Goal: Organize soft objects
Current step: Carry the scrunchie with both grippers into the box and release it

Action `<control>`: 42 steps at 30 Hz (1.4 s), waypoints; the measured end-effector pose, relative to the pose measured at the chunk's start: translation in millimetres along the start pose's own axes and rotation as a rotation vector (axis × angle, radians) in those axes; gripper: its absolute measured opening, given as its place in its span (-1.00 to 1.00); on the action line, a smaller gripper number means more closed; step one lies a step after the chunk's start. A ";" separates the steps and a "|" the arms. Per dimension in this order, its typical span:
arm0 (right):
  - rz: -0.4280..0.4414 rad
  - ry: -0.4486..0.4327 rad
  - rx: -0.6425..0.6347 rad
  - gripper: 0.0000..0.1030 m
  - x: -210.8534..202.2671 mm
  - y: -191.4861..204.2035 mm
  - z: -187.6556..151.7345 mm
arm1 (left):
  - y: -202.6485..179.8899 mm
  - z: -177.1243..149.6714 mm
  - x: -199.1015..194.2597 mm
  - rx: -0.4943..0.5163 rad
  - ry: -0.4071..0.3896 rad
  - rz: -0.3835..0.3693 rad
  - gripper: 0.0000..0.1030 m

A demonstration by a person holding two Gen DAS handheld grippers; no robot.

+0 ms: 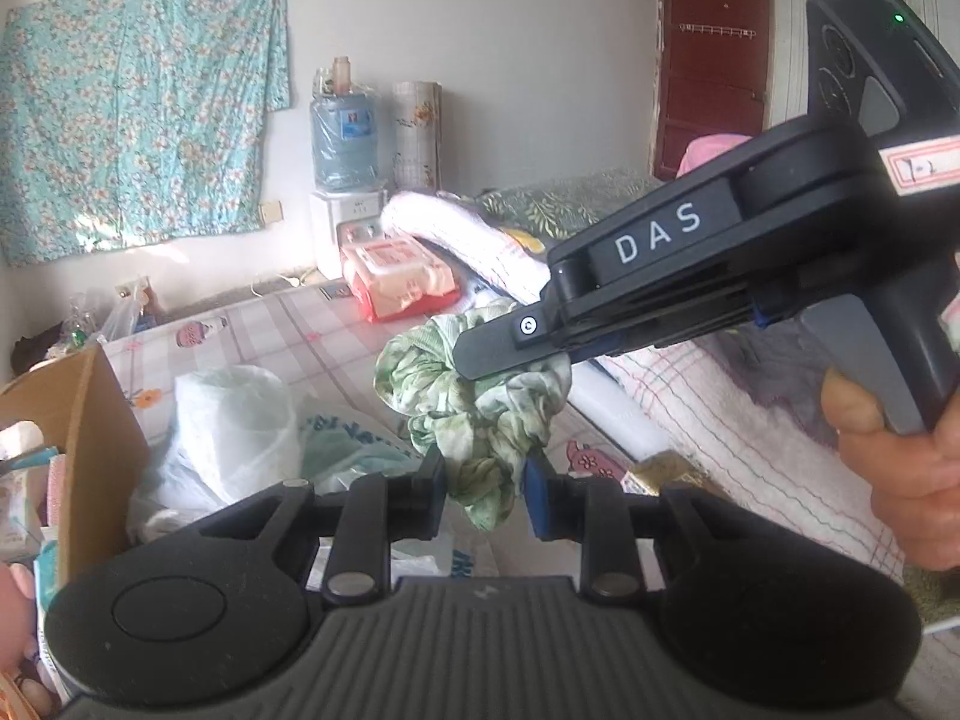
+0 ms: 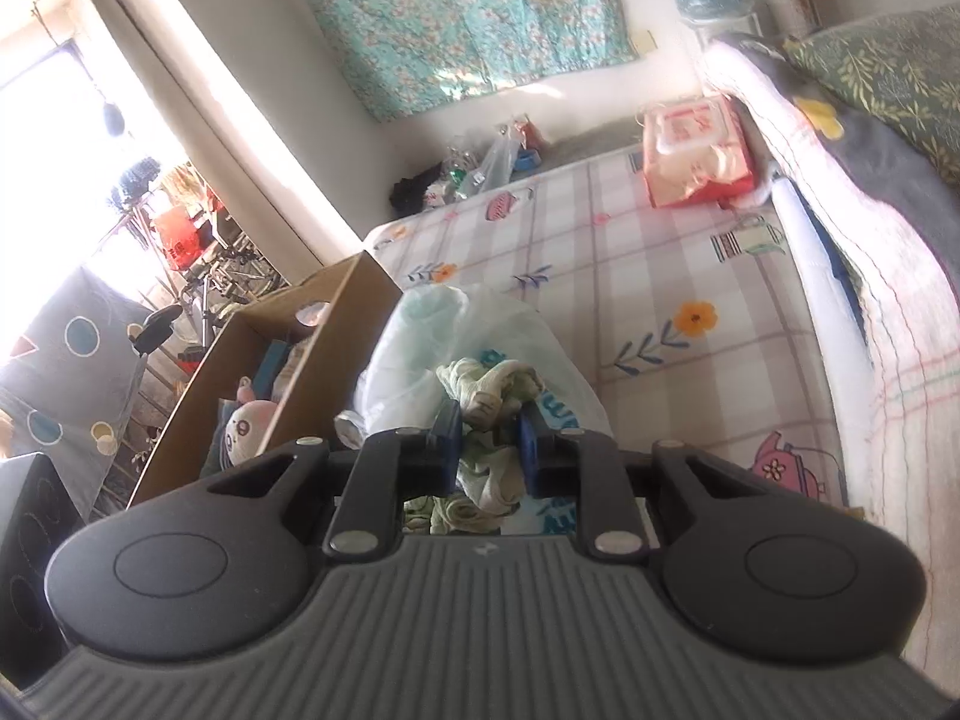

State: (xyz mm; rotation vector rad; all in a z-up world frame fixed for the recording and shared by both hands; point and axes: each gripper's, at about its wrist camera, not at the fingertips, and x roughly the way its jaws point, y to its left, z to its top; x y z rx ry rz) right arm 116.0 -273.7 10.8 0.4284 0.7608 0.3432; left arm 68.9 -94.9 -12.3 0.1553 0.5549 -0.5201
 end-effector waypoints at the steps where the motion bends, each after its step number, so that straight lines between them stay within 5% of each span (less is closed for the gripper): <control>1: 0.013 -0.009 -0.018 -0.64 -1.3 10.7 3.9 | 4.9 1.6 -8.5 -0.009 -0.017 0.012 -0.46; 8: 0.110 -0.006 -0.123 -0.64 8.6 88.5 19.6 | 48.7 -2.1 -69.1 -0.097 -0.080 0.090 -0.45; 18: 0.250 0.201 -0.159 -0.62 77.4 192.9 3.1 | 135.9 -47.0 -136.6 -0.269 -0.020 0.181 -0.43; 30: 0.186 0.413 -0.234 -0.61 180.5 243.6 -32.1 | 196.1 -91.8 -122.7 -0.384 0.140 0.214 -0.41; 33: 0.163 0.451 -0.281 -0.59 197.2 250.0 -36.8 | 199.6 -97.5 -116.9 -0.386 0.168 0.209 -0.29; 37: 0.138 0.478 -0.368 -0.59 213.9 252.6 -39.6 | 198.3 -98.5 -116.7 -0.369 0.170 0.235 0.11; 42: 0.103 0.510 -0.442 -0.51 225.7 261.4 -45.2 | 198.7 -96.7 -118.5 -0.361 0.175 0.235 0.11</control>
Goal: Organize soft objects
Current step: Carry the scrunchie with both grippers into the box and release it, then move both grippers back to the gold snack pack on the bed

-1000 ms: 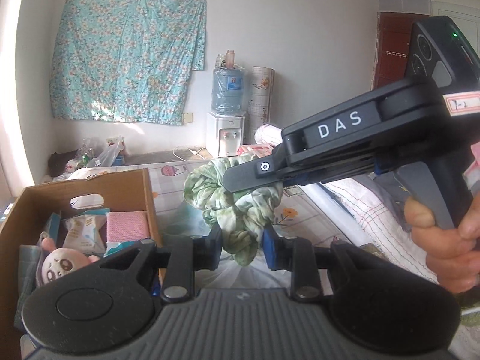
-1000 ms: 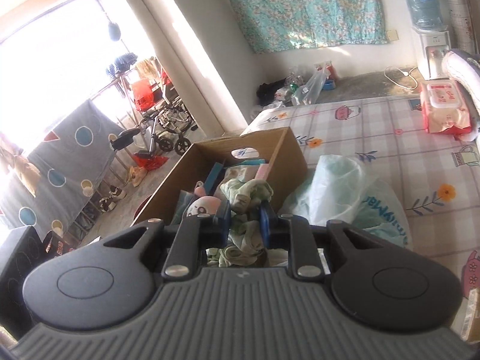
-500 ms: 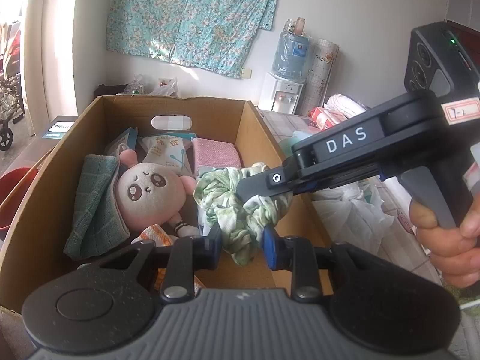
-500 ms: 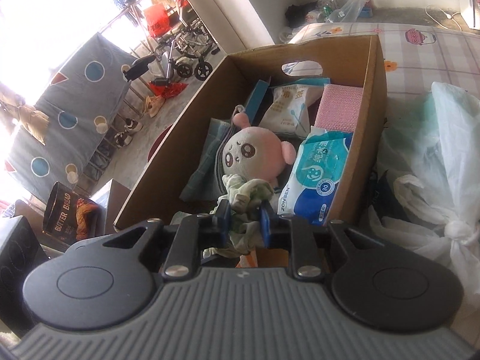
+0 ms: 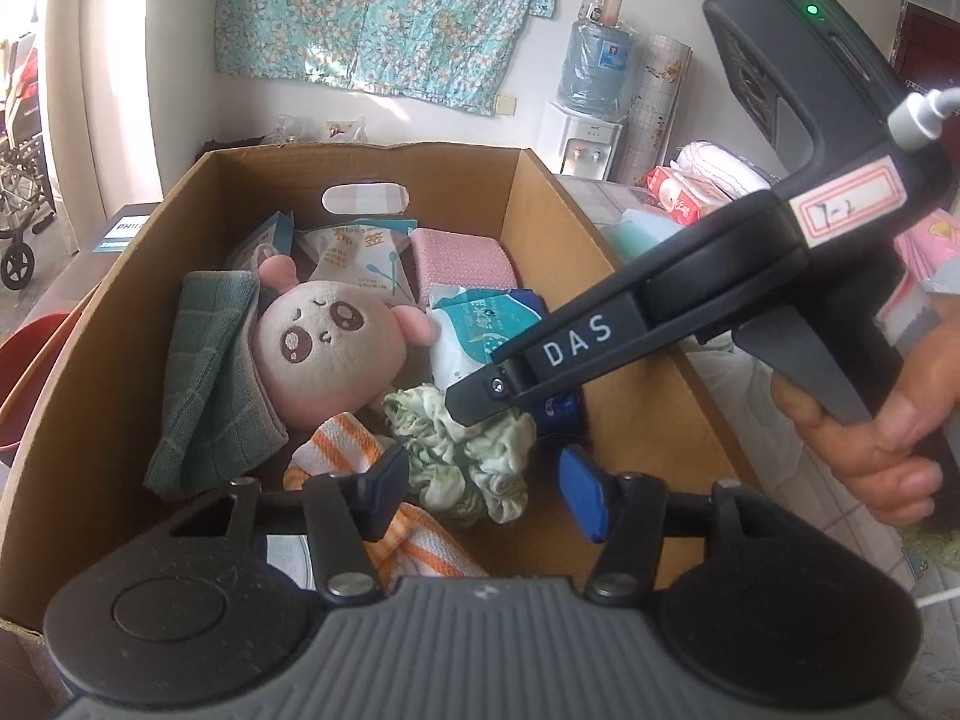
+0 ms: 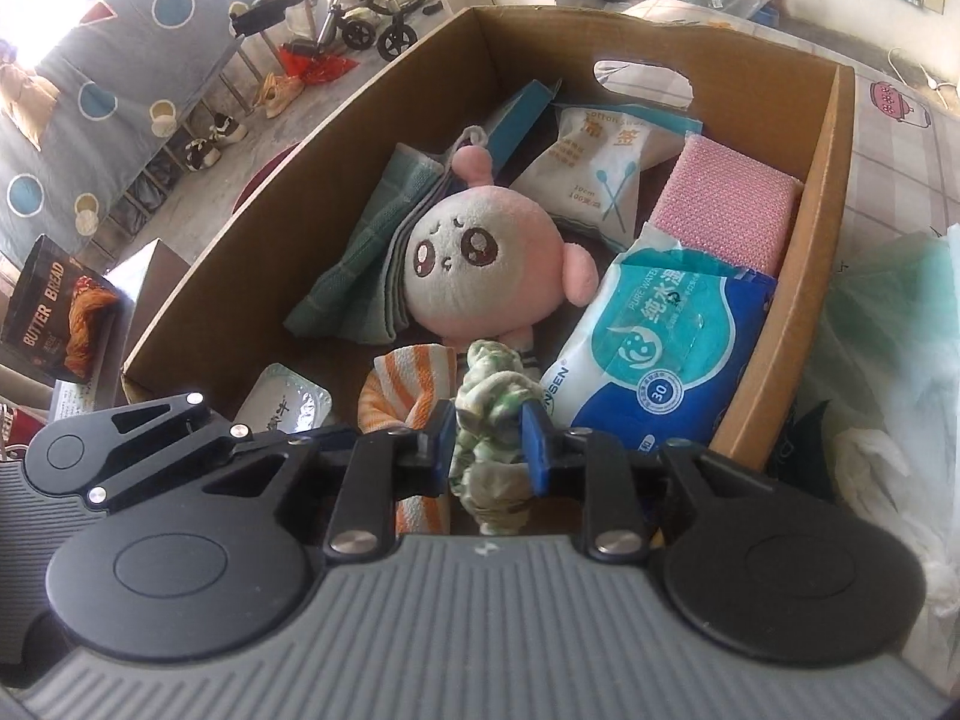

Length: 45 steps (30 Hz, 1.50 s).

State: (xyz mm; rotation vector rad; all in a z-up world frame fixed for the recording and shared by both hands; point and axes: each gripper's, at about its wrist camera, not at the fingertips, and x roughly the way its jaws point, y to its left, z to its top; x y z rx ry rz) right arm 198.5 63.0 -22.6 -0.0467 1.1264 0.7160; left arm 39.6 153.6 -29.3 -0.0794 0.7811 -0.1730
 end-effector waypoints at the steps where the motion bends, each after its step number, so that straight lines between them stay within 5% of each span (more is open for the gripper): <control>1: -0.006 0.000 -0.007 -0.46 0.4 1.3 0.2 | 0.2 0.5 0.1 0.002 0.001 0.001 0.12; 7: 0.017 -0.026 0.012 -0.22 -4.0 0.1 1.3 | -3.3 0.6 -7.9 0.011 -0.008 0.002 0.19; 14: 0.075 -0.157 0.079 0.01 -46.0 -8.1 -5.5 | -11.0 5.7 -24.2 0.003 -0.055 -0.013 0.59; 23: 0.089 -0.347 0.221 0.11 -125.6 -41.5 -60.4 | -55.7 14.9 -43.0 0.094 -0.151 -0.056 0.78; 33: -0.113 -0.525 0.489 0.20 -220.8 -137.4 -176.0 | -153.8 15.3 -8.4 0.252 -0.120 -0.216 0.78; 38: -0.296 -0.484 0.658 0.21 -237.9 -202.5 -243.7 | -196.7 8.4 22.6 0.306 -0.068 -0.276 0.78; 45: -0.356 -0.384 0.817 0.21 -210.0 -270.1 -293.6 | -236.0 -3.0 52.7 0.370 -0.016 -0.285 0.76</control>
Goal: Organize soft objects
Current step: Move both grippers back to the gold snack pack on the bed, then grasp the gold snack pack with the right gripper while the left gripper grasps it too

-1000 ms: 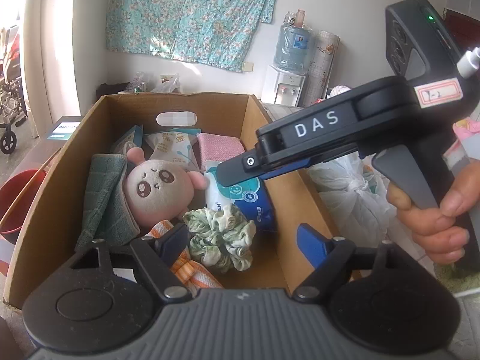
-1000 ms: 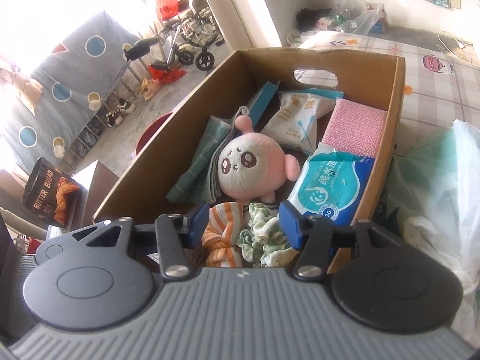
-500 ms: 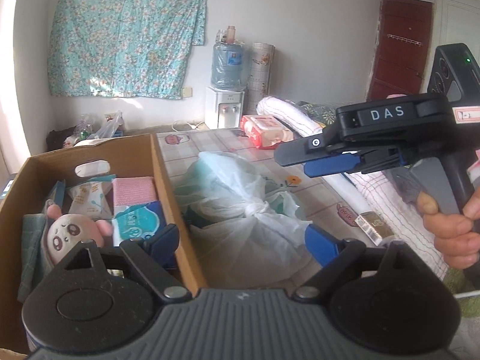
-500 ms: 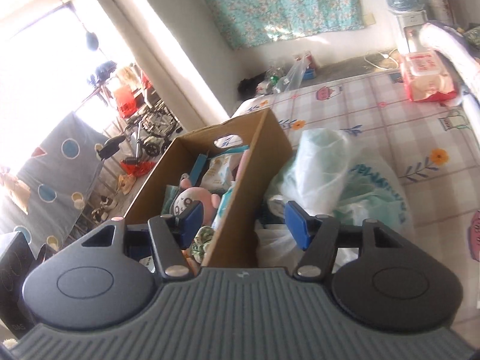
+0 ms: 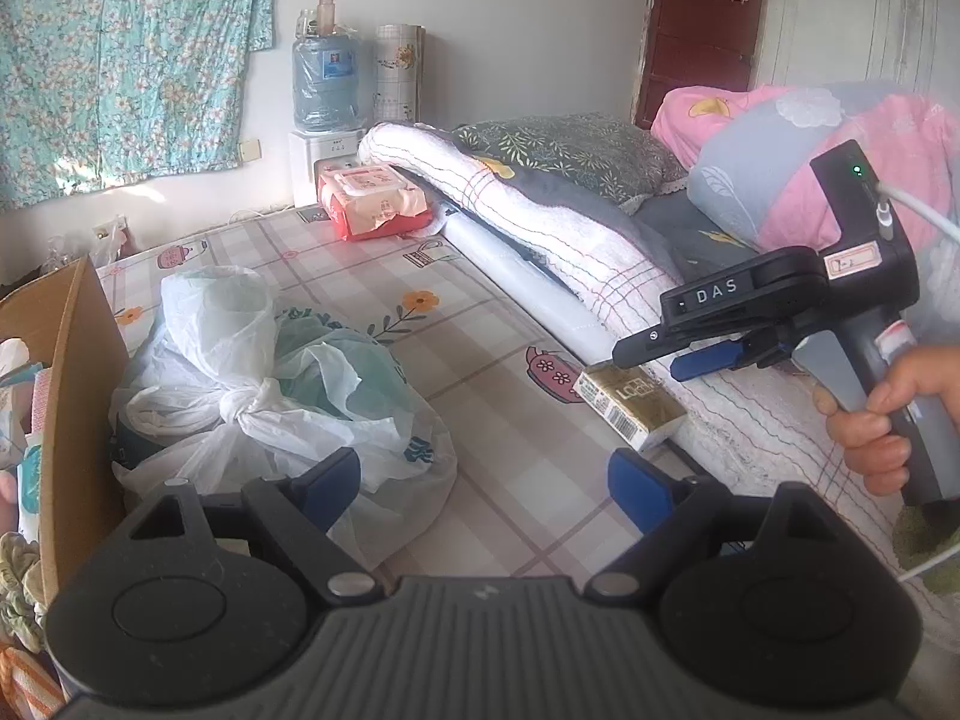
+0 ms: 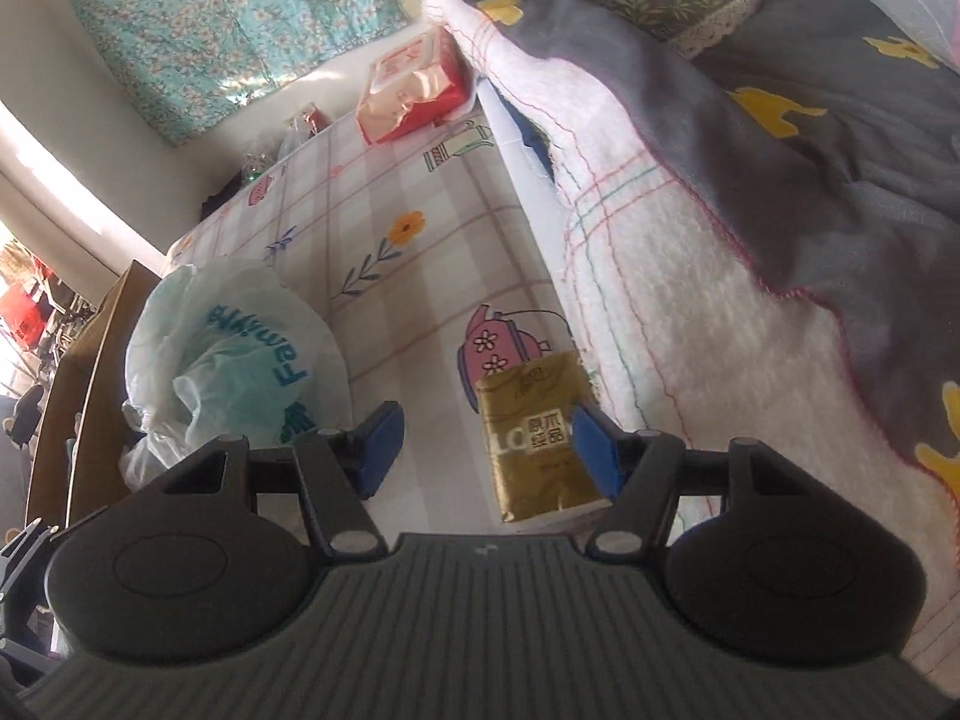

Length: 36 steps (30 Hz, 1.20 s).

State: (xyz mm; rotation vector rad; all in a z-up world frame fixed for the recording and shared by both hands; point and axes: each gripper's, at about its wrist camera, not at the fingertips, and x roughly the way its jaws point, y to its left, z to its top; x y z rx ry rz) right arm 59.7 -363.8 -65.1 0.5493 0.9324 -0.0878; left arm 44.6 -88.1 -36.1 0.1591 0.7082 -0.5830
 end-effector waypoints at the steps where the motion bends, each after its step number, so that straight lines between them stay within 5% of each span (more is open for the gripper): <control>1: -0.012 0.007 0.007 0.21 5.8 -5.3 -0.1 | -2.7 0.3 3.9 0.003 0.005 -0.001 0.76; 15: 0.036 0.062 0.006 0.32 36.0 -7.6 6.5 | -24.6 0.1 38.2 0.040 0.066 -0.010 0.75; 25: 0.269 0.105 0.043 0.32 30.6 3.1 3.2 | -35.1 0.1 59.2 0.076 0.096 -0.018 0.73; 29: 0.229 0.086 0.061 0.31 33.1 -5.8 5.9 | -38.9 0.9 71.6 0.081 0.121 -0.024 0.56; 36: 0.230 0.132 0.056 -0.05 53.2 -12.2 -0.6 | -45.7 0.5 89.4 0.093 0.154 -0.035 0.53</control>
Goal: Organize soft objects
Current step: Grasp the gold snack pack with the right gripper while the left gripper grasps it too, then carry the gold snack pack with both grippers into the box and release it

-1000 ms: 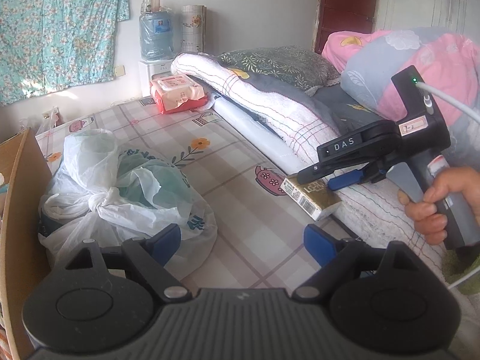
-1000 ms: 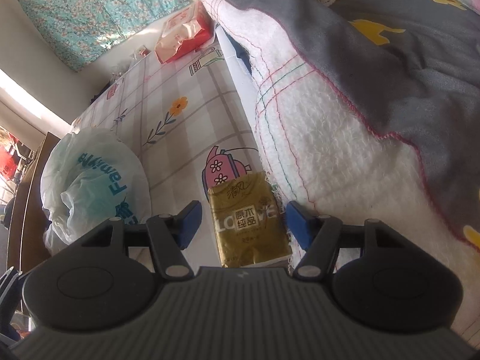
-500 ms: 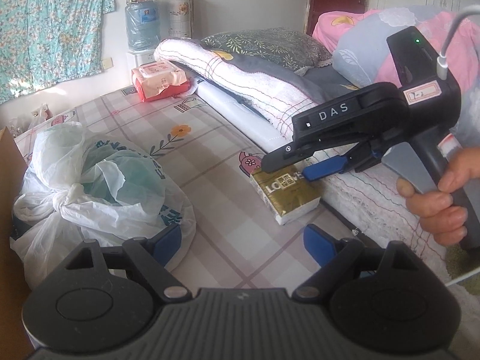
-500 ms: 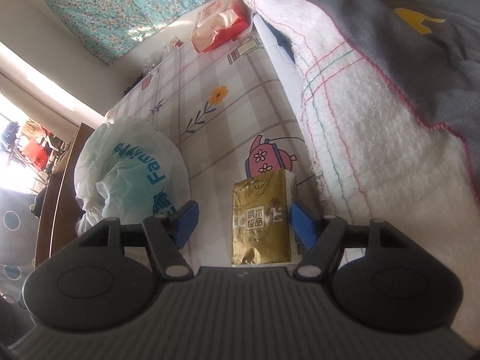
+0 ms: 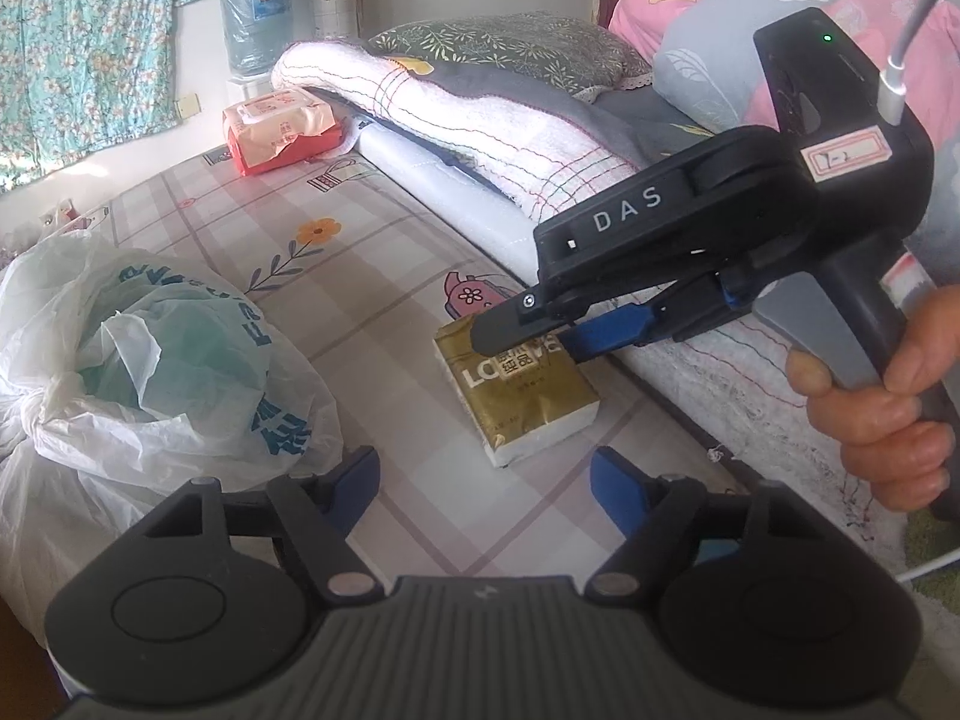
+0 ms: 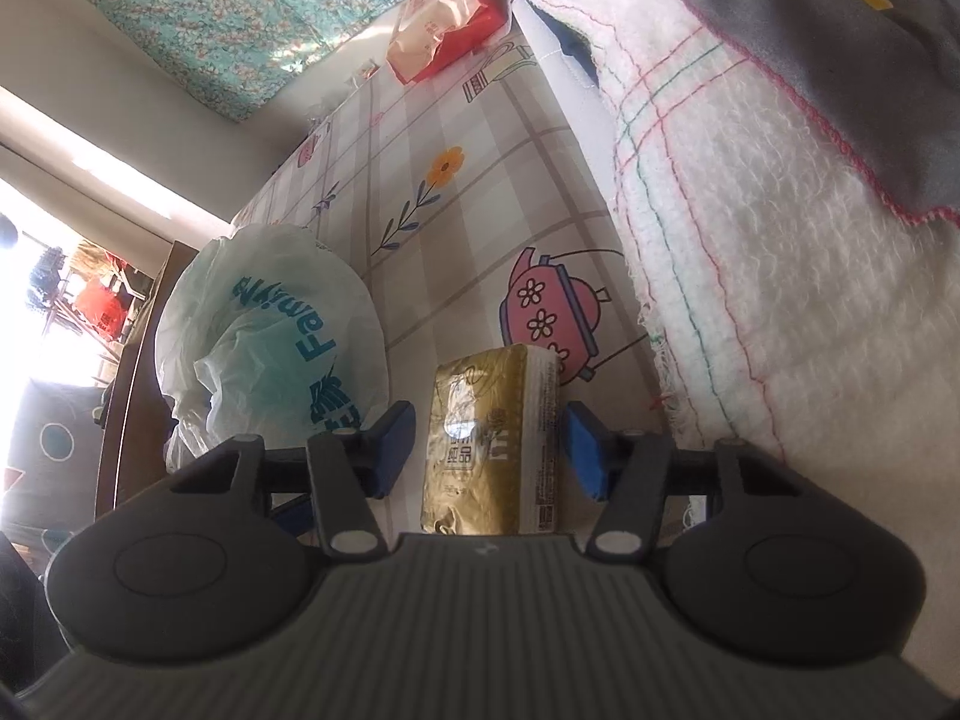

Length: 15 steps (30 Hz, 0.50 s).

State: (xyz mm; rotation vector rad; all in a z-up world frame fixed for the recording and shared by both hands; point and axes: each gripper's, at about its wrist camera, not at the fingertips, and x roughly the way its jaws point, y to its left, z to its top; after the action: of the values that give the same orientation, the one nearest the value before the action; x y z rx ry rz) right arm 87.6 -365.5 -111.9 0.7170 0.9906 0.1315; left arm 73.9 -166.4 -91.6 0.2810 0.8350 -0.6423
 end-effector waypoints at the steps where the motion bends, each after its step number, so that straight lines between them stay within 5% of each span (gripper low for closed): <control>1: 0.010 0.010 -0.009 -0.12 3.0 1.0 -0.8 | -0.2 0.4 2.4 0.003 0.004 0.000 0.51; 15: 0.083 0.083 -0.010 -0.29 22.5 4.3 -5.1 | 9.5 3.4 35.6 -0.027 0.092 0.009 0.10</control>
State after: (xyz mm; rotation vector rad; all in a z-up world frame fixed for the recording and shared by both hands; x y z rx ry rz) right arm 97.1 -350.4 -127.3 0.7486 1.0391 0.2407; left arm 99.7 -175.4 -116.6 0.2914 0.9299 -0.6130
